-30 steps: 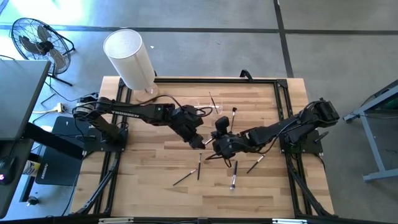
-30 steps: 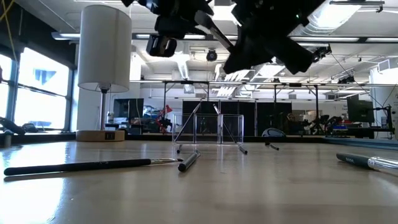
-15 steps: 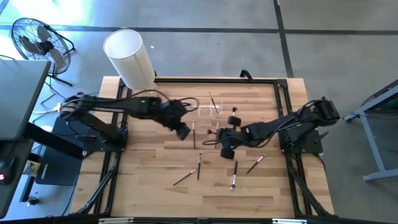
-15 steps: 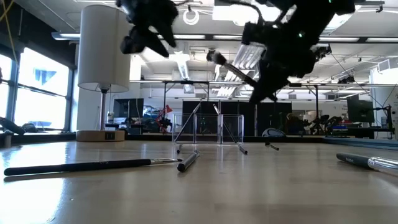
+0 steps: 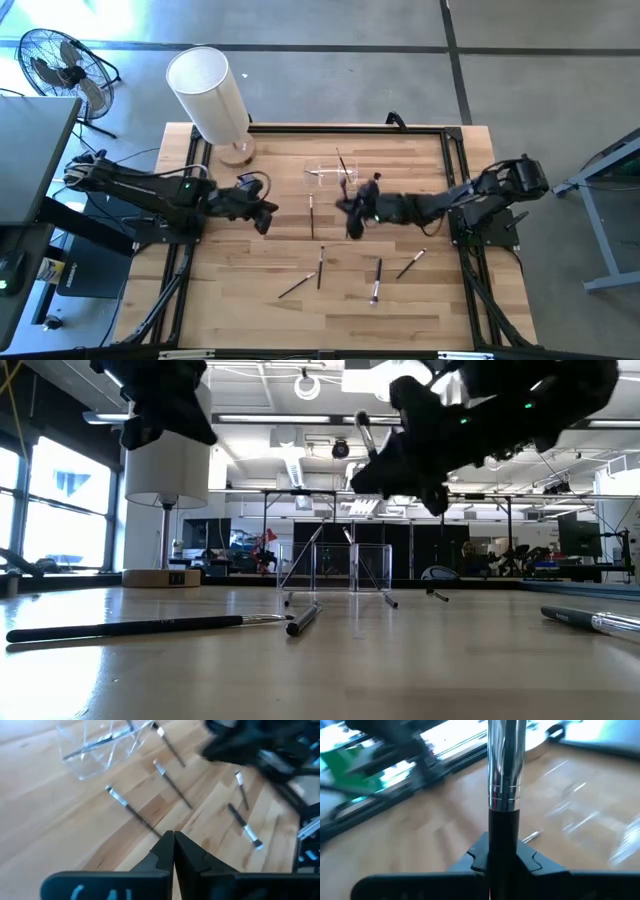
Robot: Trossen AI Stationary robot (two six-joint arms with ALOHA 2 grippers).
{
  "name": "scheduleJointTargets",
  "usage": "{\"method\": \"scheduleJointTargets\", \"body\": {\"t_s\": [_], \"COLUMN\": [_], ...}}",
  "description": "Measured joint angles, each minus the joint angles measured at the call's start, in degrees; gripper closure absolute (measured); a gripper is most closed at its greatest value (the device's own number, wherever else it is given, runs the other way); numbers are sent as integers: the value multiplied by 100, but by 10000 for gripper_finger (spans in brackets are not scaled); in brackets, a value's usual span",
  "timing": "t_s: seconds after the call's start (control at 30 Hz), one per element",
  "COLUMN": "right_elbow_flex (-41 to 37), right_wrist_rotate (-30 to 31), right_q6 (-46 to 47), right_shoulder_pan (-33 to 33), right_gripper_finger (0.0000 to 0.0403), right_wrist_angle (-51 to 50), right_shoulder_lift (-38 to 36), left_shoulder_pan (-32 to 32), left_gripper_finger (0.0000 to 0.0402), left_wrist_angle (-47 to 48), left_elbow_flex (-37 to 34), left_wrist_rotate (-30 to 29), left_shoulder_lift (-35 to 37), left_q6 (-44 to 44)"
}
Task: Put items in baskets/containers
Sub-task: Put the black blush brush into the transparent organizer
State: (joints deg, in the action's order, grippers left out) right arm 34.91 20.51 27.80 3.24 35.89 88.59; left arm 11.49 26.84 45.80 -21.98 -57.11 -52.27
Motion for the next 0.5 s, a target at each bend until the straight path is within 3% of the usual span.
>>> {"method": "scheduleJointTargets", "body": {"t_s": [0.13, 0.3, 0.5], "right_elbow_flex": [394, 873, 1617], "right_wrist_rotate": [-159, -877, -1721], "right_q6": [-597, -718, -876], "right_shoulder_pan": [-845, -1809, -2246], "right_gripper_finger": [374, 374, 374], "right_wrist_angle": [191, 735, 843], "right_shoulder_lift": [256, 772, 1641], "left_shoulder_pan": [250, 240, 240], "left_gripper_finger": [400, 399, 399], "left_wrist_angle": [-433, -382, -392], "left_elbow_flex": [-320, -335, -339], "left_wrist_rotate": [-229, -133, -238], "left_shoulder_lift": [125, 102, 104], "left_q6": [111, 170, 450]}}
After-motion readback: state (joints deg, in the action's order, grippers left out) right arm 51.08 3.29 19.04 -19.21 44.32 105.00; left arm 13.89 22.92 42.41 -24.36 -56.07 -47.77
